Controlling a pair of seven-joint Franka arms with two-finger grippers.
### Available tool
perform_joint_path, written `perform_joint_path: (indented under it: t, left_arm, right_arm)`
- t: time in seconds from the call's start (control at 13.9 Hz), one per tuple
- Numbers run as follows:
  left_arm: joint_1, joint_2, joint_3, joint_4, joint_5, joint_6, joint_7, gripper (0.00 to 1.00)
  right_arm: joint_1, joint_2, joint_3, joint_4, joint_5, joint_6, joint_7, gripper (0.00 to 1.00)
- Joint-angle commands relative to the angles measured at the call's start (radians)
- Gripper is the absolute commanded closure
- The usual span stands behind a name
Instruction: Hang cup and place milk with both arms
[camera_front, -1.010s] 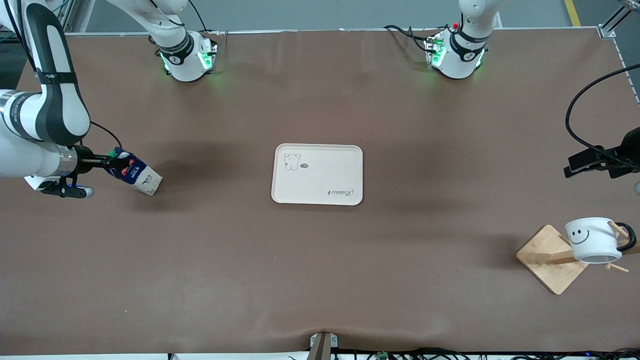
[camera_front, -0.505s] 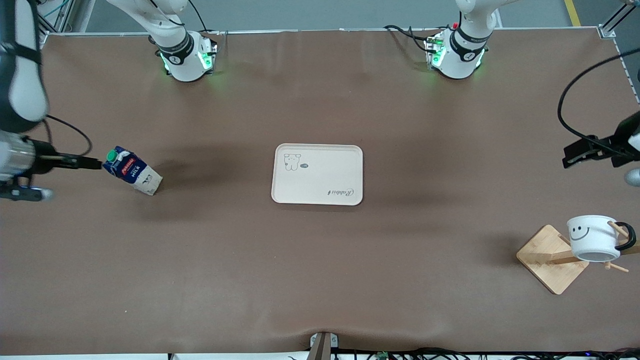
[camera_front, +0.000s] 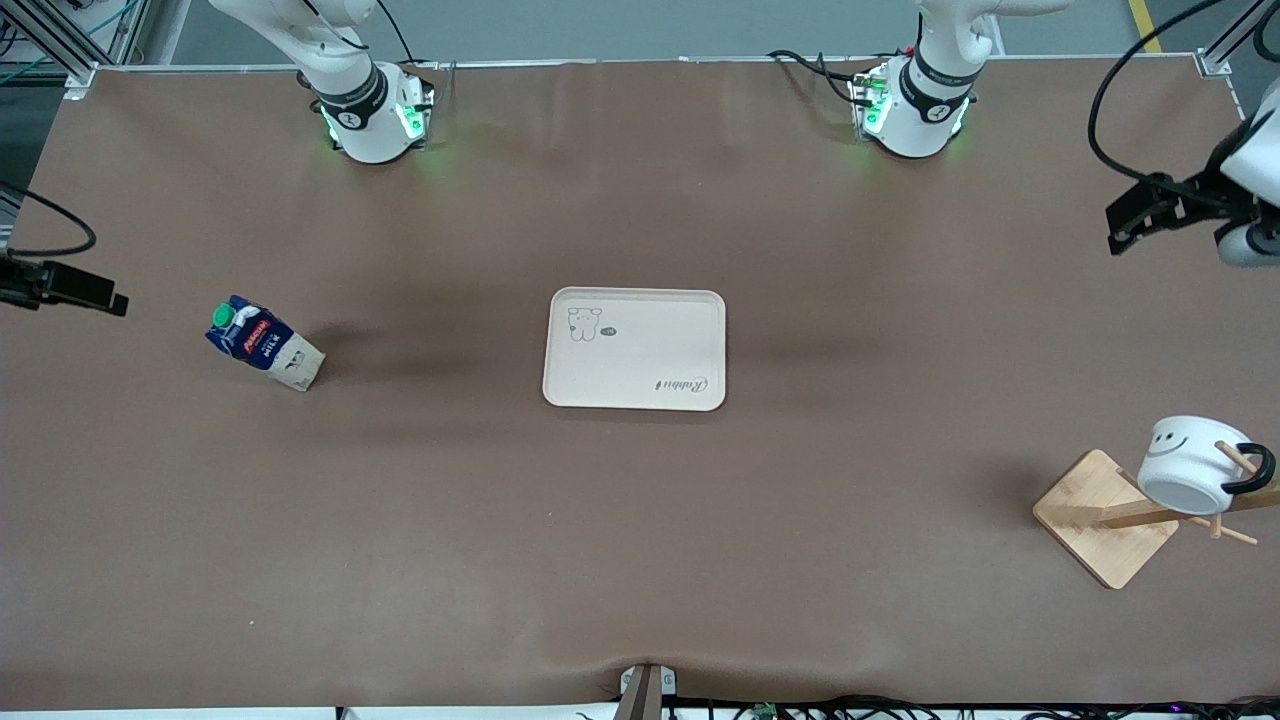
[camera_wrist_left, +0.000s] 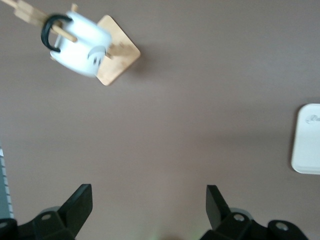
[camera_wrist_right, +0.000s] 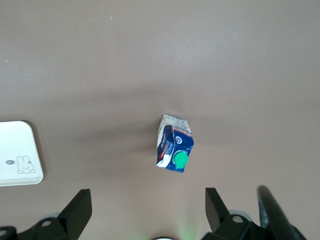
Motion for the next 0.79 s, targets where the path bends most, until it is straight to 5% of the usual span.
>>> perform_joint_path:
  t: [0.0,0.29,0.72]
  left_arm:
    - [-0.007,-0.101,0.022,-0.107,-0.046,0.016,-0.026,0.00]
    - [0.004,-0.113,0.016,-0.108,-0.037,0.010,-0.026,0.00]
    - [-0.010,-0.092,0.013,-0.110,-0.049,0.023,-0.029,0.00]
  right_arm:
    - [0.049,-0.125,0.012,-0.060,-0.008,-0.028,0.036,0.00]
    - [0.080,-0.317,0.009,-0.337,-0.016,0.084,0.033,0.00]
    - [0.073,-0.310,0.006,-0.339,-0.005,0.098,0.033,0.00]
